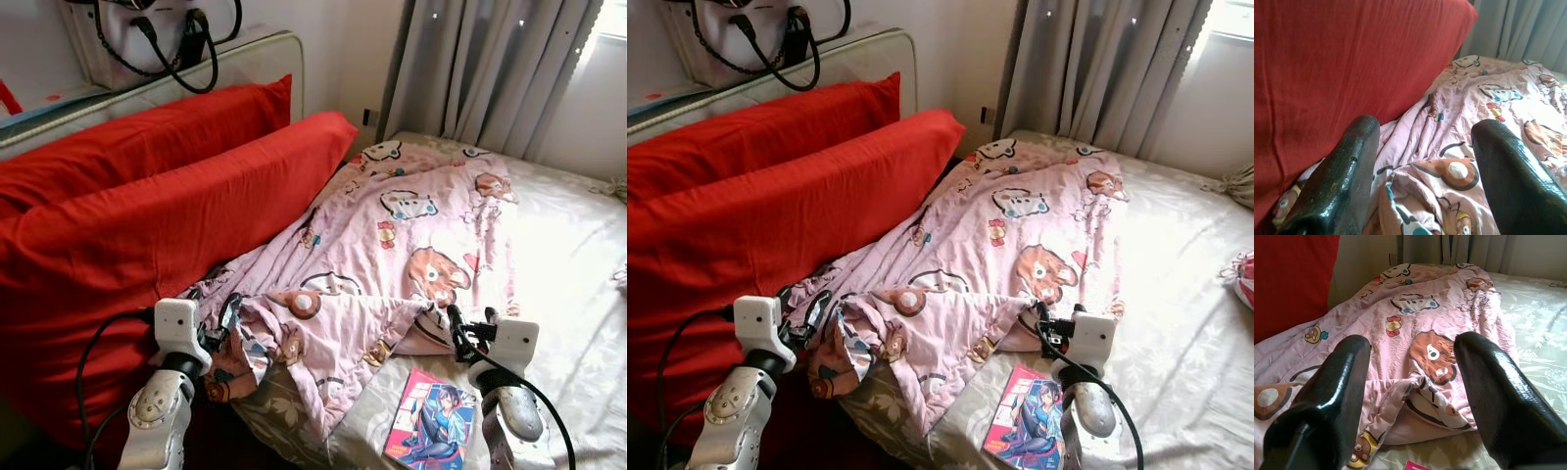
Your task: Clean up the room
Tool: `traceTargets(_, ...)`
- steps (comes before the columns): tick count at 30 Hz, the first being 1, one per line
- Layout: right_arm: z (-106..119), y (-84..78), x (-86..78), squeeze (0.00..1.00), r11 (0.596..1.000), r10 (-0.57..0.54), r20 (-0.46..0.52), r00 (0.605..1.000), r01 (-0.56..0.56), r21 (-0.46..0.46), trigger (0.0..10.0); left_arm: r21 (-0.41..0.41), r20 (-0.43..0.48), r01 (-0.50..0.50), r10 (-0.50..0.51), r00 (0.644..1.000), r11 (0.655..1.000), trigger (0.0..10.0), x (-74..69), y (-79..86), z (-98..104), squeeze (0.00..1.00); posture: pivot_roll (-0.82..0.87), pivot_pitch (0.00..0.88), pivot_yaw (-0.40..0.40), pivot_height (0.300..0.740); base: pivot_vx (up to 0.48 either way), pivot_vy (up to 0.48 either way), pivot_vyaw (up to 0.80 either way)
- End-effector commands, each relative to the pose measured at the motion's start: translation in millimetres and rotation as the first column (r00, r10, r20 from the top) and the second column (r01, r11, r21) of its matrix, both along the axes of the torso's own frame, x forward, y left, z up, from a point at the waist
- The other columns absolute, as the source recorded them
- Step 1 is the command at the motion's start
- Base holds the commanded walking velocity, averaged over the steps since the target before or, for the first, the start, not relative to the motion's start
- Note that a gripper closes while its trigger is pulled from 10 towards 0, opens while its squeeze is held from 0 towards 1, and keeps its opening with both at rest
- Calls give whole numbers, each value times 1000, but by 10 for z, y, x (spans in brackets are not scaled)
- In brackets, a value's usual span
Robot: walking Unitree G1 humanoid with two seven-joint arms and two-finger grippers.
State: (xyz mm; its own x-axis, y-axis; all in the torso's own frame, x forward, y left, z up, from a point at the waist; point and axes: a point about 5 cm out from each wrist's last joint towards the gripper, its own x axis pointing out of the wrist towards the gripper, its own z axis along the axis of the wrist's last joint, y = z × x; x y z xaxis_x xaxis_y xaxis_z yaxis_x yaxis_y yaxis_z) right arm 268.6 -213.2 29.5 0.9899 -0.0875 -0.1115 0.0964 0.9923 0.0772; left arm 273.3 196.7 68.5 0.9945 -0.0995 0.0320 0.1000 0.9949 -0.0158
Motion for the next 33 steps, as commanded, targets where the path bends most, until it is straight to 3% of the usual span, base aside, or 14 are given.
traceTargets(1, 29, -34, 0, 0, 1000, -16, 11, 1000, 16, 5, 10000, 5, -4, 2, -2, 1000, 1000, 10000, -1, 1, 14, 0, 54, 0, -27, 736, 0, 0, 0)
traceTargets(12, 31, -47, 26, 0, 1000, -9, -10, 1000, 9, -18, 10000, -2, 4, -20, 20, 1000, 1000, 10000, 2, 15, 28, 0, 70, 20, -44, 736, 0, 0, 0)
traceTargets(21, 25, -36, 57, 0, 999, 0, -29, 1000, -1, -35, 10000, 2, -1, -27, 27, 1000, 1000, 10000, -2, 30, 24, 0, 73, 24, -44, 696, 0, 0, 0)
traceTargets(33, 32, -50, 42, 0, 999, -4, -20, 1000, 3, -45, 10000, 5, -5, -28, 28, 1000, 1000, 10000, -9, 28, 14, 0, 77, 29, -44, 696, 0, 0, 0)
